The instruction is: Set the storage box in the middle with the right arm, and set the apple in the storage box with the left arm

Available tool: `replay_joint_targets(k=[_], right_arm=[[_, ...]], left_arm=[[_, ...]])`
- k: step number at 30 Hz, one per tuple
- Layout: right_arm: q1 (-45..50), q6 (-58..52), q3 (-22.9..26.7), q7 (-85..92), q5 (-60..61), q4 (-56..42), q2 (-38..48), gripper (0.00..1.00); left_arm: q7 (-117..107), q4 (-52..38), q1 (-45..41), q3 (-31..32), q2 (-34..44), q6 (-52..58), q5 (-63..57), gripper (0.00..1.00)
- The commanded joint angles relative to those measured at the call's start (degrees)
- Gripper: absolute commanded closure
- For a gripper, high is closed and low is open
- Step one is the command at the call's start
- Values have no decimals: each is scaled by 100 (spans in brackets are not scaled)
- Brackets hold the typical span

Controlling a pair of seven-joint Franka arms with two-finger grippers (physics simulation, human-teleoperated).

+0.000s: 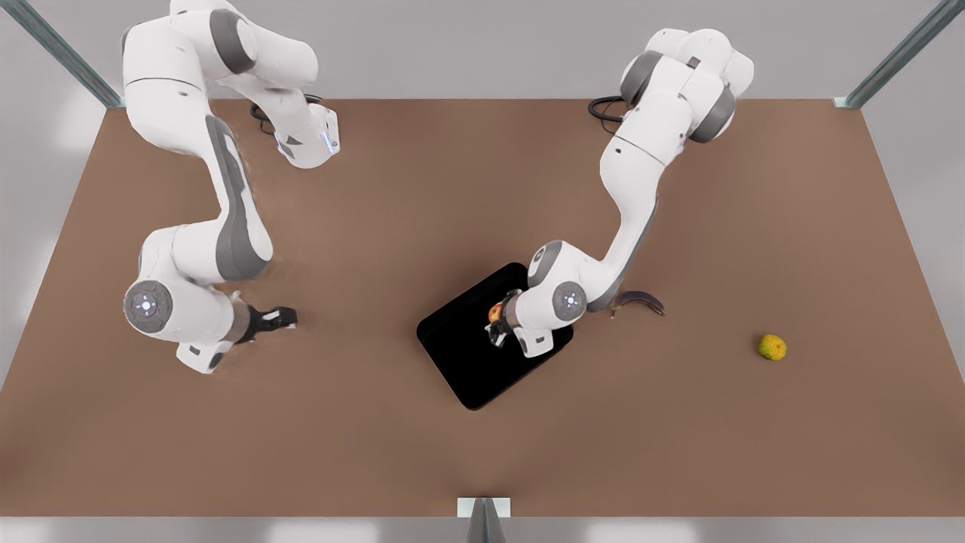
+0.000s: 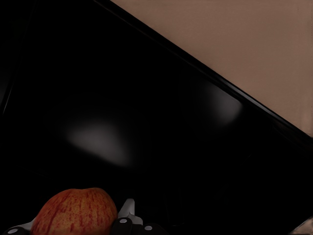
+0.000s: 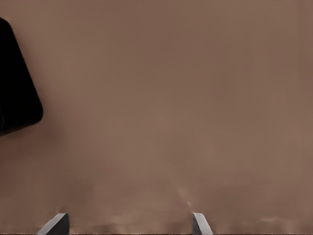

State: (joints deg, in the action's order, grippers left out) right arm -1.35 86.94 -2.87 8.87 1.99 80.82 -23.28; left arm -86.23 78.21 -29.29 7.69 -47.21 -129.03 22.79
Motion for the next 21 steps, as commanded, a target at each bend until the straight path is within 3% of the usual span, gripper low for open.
replay_joint_targets(k=[1,3,13,16,19,21], right_arm=[[21,-360,233,-17,-14,13,121,0],[3,-1162,1139,-17,-181,4,684,0],[-278,-1531,1183,-17,-287,31,1765,0],[-287,-1593,1175,-26,-295,40,1765,0],[-287,-1593,1175,-17,-295,40,1748,0],[-296,-1593,1175,-8,-295,57,1748,0]], left_arm=[[-34,-16,-24,-13,-17,247,-803,0],[-8,-25,-50,-13,-52,238,-838,0],[-8,-385,-77,-74,150,387,-1541,0],[536,-324,11,-171,879,1125,-1664,0],[2511,-18,20,-346,1573,2057,-1691,0],[4771,555,230,-1050,2567,2848,-1664,0]])
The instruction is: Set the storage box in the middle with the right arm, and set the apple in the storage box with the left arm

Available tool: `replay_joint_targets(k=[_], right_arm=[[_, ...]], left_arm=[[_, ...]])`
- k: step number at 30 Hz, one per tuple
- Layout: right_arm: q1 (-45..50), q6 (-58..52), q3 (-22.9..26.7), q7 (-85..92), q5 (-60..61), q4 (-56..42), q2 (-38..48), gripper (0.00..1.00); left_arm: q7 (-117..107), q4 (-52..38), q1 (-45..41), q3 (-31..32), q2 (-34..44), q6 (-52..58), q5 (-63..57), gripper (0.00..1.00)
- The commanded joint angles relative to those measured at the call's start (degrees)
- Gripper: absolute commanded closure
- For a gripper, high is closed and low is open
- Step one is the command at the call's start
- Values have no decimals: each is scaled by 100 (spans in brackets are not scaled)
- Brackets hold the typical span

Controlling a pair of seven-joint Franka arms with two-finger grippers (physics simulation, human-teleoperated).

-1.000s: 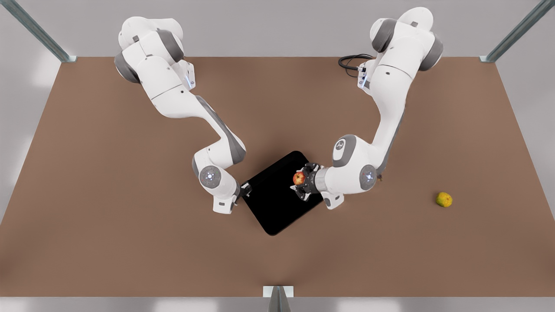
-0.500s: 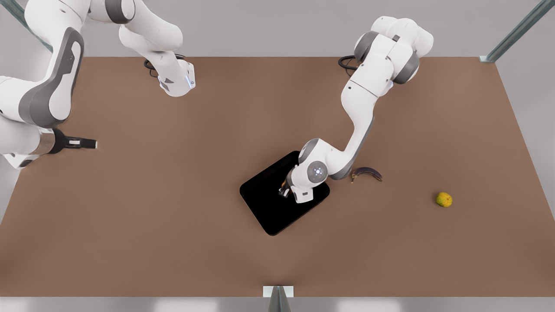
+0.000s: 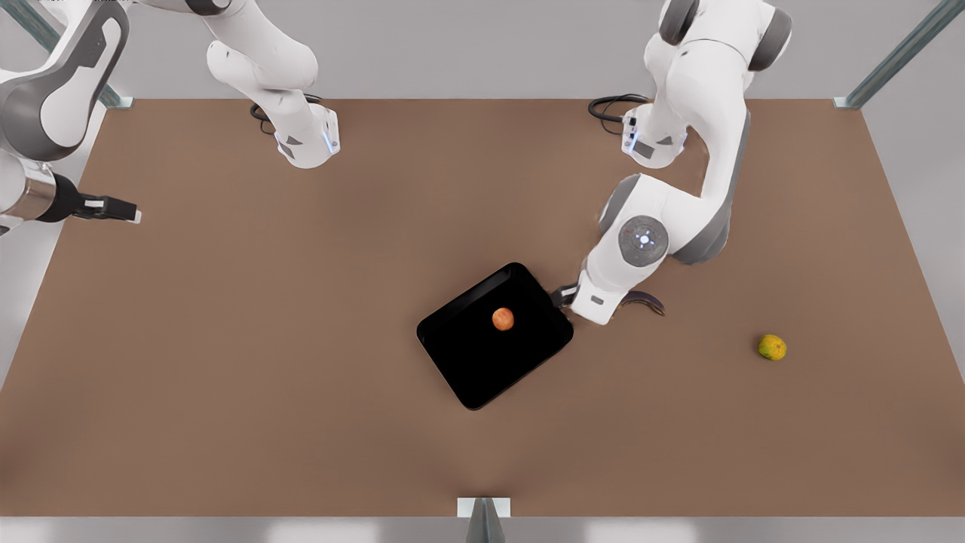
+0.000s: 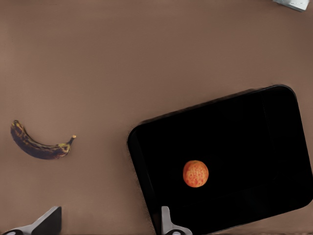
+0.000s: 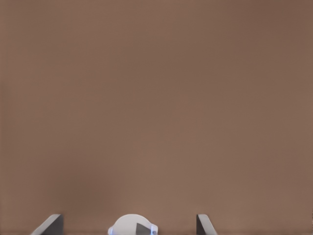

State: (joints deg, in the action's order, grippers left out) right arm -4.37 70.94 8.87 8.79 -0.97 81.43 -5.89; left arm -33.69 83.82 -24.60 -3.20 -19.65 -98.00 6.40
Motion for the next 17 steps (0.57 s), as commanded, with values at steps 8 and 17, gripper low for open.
replay_joint_targets(k=[8,17], right_arm=[[6,-19,1,0,0,13,-18,0],[6,-19,1,0,-9,4,-27,0]], left_arm=[[3686,891,2741,478,2037,1150,-200,0],[3686,-402,2012,-84,954,1635,-323,0]])
